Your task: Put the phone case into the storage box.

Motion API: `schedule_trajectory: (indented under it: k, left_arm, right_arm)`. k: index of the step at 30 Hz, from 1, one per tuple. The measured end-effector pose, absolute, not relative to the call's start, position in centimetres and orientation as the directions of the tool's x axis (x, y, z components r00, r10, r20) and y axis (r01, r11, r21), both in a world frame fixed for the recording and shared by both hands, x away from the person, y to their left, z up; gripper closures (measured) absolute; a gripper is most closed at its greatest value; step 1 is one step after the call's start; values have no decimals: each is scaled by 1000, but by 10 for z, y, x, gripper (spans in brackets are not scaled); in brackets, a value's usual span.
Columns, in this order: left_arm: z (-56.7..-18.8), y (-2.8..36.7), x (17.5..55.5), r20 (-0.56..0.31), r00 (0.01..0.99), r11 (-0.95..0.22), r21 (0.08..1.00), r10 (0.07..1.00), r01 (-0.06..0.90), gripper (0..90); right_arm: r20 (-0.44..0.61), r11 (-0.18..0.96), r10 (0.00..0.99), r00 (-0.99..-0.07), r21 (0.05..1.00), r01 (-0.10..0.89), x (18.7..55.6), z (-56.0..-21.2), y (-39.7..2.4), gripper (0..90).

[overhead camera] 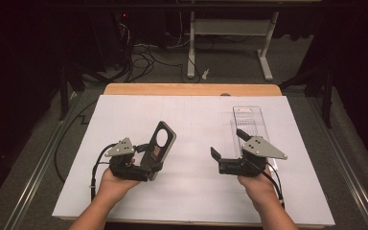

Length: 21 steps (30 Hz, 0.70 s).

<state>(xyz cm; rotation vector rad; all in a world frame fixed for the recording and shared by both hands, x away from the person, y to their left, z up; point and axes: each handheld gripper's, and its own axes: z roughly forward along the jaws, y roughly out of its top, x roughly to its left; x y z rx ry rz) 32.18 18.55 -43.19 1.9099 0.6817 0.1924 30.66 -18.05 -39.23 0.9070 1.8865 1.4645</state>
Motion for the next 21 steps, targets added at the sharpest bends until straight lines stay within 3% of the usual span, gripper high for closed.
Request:
schedule_trajectory:
  k: [21]
  left_arm:
    - [-435, 182, 320, -147, 858, -330, 881, 492, 340, 132]
  right_arm:
    - [-11, 179, 769, -640, 963, 199, 302, -416, -168, 1]
